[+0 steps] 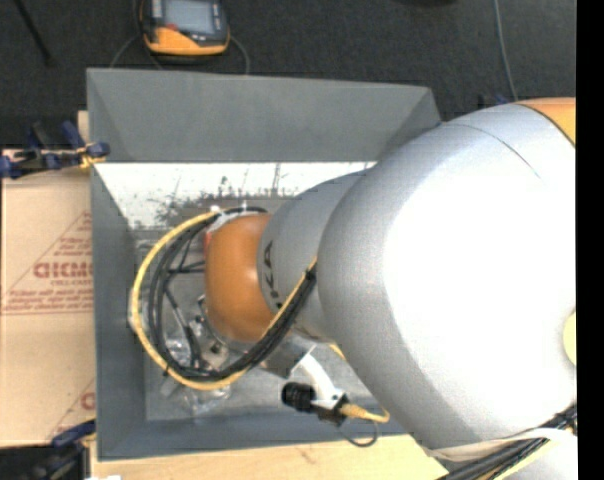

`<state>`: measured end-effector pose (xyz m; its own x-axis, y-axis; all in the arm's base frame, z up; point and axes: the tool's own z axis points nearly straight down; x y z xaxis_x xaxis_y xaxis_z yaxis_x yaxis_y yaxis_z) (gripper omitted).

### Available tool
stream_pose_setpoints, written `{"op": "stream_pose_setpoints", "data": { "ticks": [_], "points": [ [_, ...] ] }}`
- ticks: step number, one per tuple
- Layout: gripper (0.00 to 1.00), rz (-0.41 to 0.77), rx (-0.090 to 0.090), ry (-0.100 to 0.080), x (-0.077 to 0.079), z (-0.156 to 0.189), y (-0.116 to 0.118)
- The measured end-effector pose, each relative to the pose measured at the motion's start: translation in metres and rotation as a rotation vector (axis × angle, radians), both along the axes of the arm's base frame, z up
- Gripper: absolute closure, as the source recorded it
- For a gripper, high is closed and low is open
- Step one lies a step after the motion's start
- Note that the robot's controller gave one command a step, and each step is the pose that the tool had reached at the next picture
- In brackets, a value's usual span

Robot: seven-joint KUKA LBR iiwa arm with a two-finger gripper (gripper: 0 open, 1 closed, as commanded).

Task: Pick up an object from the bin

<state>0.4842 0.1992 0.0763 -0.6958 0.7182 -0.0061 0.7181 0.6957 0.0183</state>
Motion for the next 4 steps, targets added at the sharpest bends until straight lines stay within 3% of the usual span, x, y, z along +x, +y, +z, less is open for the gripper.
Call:
{"op": "stream_pose_setpoints", "data": {
  "ticks": [1, 4],
  "points": [
    [1.0, -0.001, 0.0, 0.01, -0.002, 0.0, 0.001],
    [1.0, 0.003, -0.009, 0.017, 0.001, 0.059, -0.003]
  ]
}}
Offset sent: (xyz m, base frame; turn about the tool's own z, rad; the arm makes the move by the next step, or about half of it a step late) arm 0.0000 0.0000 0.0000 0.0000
